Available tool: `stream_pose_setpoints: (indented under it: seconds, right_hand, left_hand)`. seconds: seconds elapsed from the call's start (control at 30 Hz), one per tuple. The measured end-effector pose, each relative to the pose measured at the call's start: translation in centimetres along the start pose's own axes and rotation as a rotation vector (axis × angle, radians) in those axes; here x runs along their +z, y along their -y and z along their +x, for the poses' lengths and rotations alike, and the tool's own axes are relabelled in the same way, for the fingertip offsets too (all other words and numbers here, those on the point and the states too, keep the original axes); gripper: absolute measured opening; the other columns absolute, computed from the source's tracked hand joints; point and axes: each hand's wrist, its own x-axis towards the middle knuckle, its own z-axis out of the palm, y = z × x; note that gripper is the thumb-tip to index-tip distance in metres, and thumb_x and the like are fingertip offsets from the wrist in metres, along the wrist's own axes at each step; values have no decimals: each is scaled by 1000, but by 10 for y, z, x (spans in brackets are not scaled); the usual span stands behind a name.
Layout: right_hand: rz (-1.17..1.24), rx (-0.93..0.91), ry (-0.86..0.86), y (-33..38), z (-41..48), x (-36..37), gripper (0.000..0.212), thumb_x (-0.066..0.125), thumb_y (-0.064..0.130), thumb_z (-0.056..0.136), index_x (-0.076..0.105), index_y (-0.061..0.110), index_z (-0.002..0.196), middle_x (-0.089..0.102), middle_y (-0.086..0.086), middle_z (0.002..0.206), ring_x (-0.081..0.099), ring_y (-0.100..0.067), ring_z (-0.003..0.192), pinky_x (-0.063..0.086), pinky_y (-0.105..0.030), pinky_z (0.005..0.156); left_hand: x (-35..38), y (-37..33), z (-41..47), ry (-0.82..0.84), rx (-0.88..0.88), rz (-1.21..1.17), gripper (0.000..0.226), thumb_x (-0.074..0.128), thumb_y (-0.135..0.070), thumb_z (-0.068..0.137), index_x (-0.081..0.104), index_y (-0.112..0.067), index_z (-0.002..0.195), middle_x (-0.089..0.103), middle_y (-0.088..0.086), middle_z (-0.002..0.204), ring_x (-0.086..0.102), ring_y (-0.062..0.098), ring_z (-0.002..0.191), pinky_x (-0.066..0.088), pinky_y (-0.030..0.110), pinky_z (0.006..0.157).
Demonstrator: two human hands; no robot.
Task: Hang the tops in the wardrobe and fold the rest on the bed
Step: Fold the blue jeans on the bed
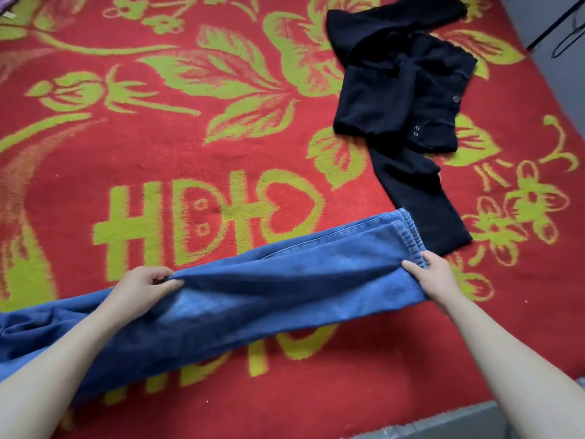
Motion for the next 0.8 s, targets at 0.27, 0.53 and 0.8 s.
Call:
stream_pose_setpoints:
  seconds: [0.27,0.53,0.8]
  right_hand:
    - [-109,35,-167,9,30,-2,14,62,18,87,53,10,80,57,-9,79,56,-30,83,37,-34,71]
    - [-454,333,-347,32,36,19,21,47,24,96,54,11,111,56,-17,120,43,-33,119,24,-41,99]
    - [-748,-645,-128,66,-3,110,48,41,18,72,52,12,119,56,-24,123,44,-35,118,49,-46,82]
  left_hand:
    - [18,-21,20,-208,-15,209,17,57,-33,91,66,-21,83,67,5,82,59,31,89,38,39,77]
    - [80,-3,8,-497,156,640,62,64,-21,78,45,-10,136,42,35,133,42,47,119,41,62,86]
    - [121,7,-23,-482,366,748,64,38,-46,80,36,-19,138,14,28,152,24,41,135,26,60,100]
